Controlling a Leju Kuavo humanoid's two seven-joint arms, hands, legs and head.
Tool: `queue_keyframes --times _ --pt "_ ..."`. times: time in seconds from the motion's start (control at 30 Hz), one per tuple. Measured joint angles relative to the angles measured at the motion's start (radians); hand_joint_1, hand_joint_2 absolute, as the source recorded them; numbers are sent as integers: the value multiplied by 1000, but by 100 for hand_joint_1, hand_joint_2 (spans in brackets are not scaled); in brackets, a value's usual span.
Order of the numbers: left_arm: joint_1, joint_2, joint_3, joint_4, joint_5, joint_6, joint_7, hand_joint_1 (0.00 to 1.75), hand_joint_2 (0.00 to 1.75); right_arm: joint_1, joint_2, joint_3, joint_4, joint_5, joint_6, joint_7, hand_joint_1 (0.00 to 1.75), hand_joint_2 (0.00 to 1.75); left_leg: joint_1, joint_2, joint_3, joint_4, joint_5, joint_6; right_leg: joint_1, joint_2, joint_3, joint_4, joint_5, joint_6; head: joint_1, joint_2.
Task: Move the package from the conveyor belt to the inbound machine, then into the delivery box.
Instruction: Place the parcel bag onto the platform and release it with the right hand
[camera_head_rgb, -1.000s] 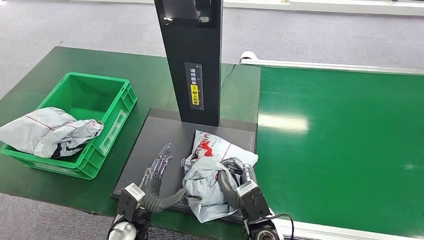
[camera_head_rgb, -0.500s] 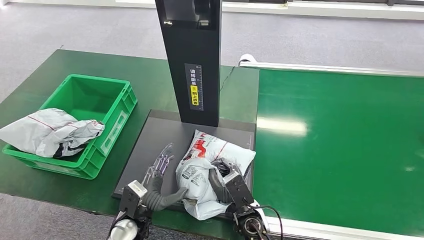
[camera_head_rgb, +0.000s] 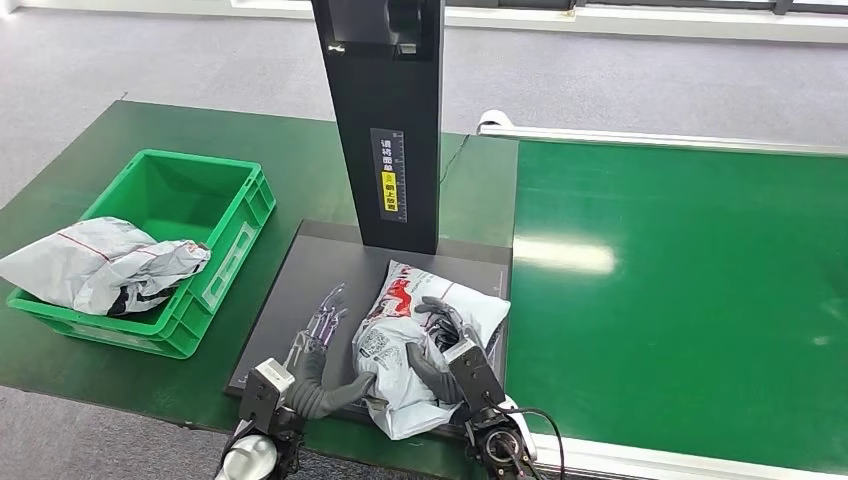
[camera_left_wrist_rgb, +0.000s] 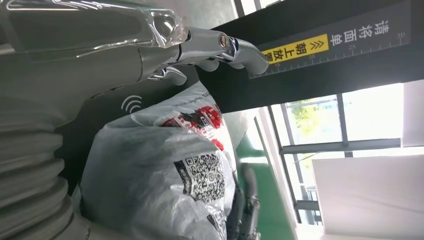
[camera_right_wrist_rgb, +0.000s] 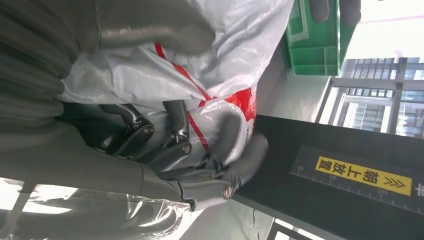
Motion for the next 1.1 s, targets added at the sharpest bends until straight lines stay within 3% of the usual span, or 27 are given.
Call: queue_keyframes --times 0.47,0.83,1.1 --pt "15 14 1 1 9 9 -15 0 175 136 -93 -19 -422 35 -41 51 0 175 -1 0 -15 1 1 1 0 0 -13 0 1 1 0 0" --pt "23 18 1 -1 8 9 -16 0 175 193 -133 -57 -559 35 -76 57 0 175 -1 0 -16 1 1 1 0 -1 -14 0 1 1 0 0" --pt "53 22 10 -37 2 21 -4 0 175 237 -147 -129 -572 67 -116 99 0 175 -1 0 -16 0 1 1 0 -1 -14 0 1 1 0 0"
